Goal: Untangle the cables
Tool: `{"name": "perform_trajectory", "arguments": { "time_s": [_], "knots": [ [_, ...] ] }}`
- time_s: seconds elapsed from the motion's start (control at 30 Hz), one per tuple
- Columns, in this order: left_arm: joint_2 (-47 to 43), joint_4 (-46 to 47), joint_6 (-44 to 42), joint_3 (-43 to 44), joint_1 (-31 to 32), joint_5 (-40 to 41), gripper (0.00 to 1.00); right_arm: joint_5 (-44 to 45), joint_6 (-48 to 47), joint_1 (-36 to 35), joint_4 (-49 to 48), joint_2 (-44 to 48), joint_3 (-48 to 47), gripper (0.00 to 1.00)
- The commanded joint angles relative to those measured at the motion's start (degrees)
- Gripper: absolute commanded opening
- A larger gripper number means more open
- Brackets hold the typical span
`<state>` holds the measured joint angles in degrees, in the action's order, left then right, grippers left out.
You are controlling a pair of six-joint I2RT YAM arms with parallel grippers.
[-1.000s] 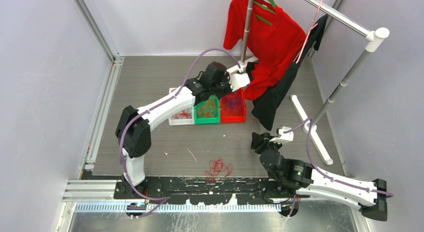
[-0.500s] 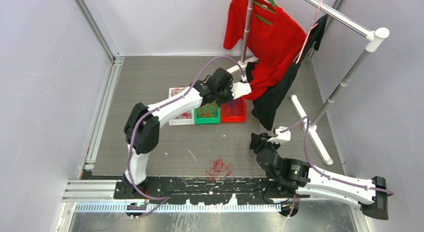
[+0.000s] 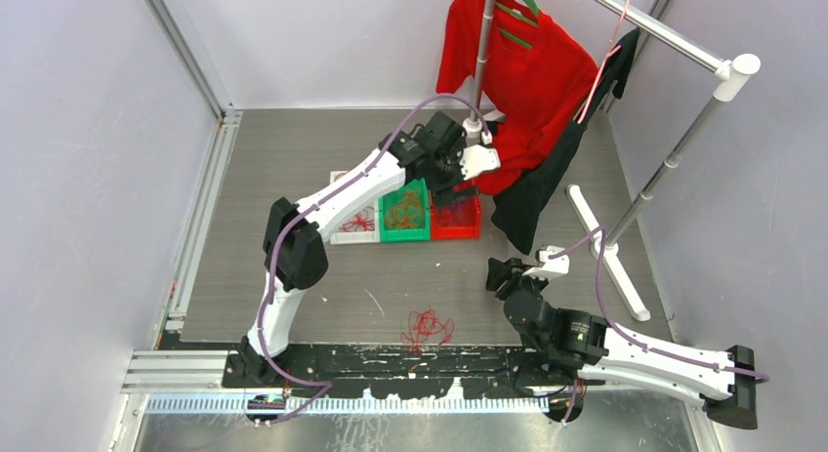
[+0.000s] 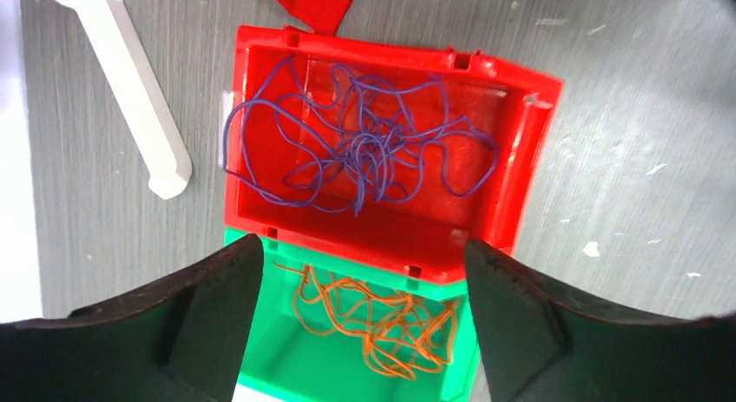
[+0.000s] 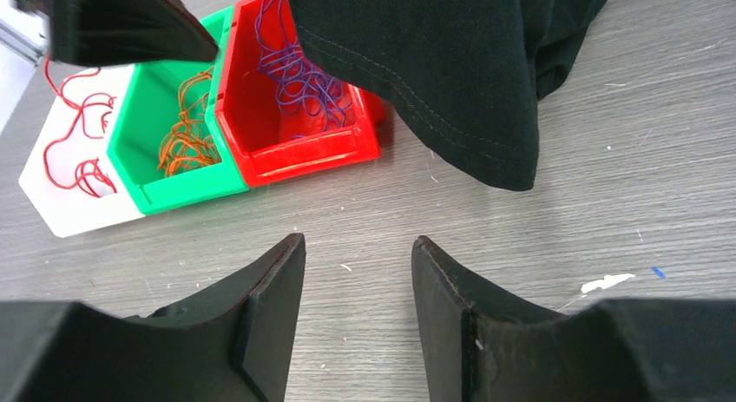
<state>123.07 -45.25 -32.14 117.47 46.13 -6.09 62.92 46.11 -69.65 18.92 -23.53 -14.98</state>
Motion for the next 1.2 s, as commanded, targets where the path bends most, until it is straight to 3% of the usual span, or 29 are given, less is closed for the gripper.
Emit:
{"name": "perform_trajectory", "arguments": {
  "time_s": [0.0, 0.13, 0.23, 0.43, 0.6, 0.93, 1.17],
  "knots": [
    [-4.66, -13.33, 1.18, 7.87, -1.14, -6.46, 0.94, -0.57, -2.72, -0.12, -3.25, -0.83, -1.25, 0.56],
    [-9.63, -22.03, -0.22, 9.32, -2.03, -11.43, 0.98, -6.90, -6.35, -0.14, -8.42, -4.72, -0.83, 0.62],
    [-15.24, -27.72, -1.41, 4.33, -2.11, -14.13, 0.99, -14.95, -6.71, -0.11, -12.13, -10.42, -0.48, 0.65],
    [-29.20, -28.06, -1.69, -23.01, -2.31, -21.10, 0.98, -35.32, -6.09, -1.21, -22.78, -26.93, 0.51, 0.65],
    [-37.98, -21.01, 0.29, -37.11, -4.93, -21.41, 0.97, -42.09, -6.79, -4.13, -23.05, -34.48, -1.83, 0.65],
    [-44.37, -19.77, -0.29, -42.76, -9.69, -22.39, 0.97, -48.65, -7.99, -4.51, -23.31, -38.39, -3.92, 0.58],
    [-47.56, -20.08, -1.10, -43.48, -11.00, -23.09, 0.93, -49.20, -16.38, -4.53, -16.34, -32.01, -8.40, 0.58]
  ]
}}
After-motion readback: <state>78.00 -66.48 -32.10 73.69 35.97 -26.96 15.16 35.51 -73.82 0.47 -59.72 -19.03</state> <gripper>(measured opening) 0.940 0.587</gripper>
